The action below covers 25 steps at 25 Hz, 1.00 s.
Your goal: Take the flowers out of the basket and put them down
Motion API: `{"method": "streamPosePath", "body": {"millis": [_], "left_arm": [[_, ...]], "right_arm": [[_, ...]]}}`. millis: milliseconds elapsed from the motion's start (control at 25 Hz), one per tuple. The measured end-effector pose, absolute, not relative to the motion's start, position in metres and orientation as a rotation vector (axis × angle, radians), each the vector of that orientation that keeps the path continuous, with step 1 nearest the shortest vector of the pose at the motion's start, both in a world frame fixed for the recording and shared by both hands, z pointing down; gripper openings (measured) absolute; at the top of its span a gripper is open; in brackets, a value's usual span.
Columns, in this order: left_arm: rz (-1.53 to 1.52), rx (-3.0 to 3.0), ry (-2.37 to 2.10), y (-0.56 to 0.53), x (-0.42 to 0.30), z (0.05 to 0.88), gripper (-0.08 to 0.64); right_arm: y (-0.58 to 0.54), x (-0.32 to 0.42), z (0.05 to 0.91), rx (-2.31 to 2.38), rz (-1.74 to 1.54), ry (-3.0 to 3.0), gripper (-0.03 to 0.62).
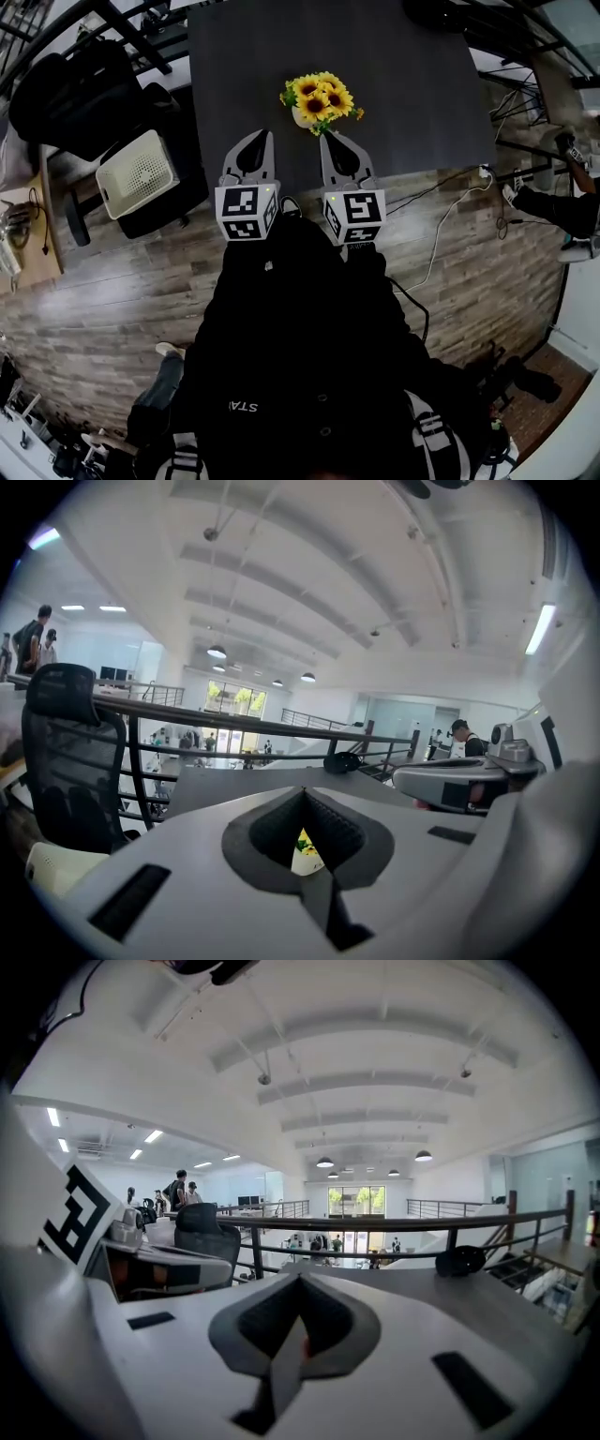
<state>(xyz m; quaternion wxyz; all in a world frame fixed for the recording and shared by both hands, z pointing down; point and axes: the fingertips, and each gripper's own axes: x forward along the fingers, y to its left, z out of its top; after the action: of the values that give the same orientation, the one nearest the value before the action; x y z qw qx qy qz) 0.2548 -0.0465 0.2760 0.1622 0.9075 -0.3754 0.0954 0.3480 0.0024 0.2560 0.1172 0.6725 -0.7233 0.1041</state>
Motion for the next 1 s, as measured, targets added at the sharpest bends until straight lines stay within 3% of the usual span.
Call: {"method": "streamPosePath", "body": {"millis": [1000], "left_arm": [[0.129, 2.737, -1.186, -0.042, 0.297, 0.197, 0.0]], "right_arm": [[-0.004, 0.376, 0.172, 2.012, 0.06, -2.24, 0.012]]}}
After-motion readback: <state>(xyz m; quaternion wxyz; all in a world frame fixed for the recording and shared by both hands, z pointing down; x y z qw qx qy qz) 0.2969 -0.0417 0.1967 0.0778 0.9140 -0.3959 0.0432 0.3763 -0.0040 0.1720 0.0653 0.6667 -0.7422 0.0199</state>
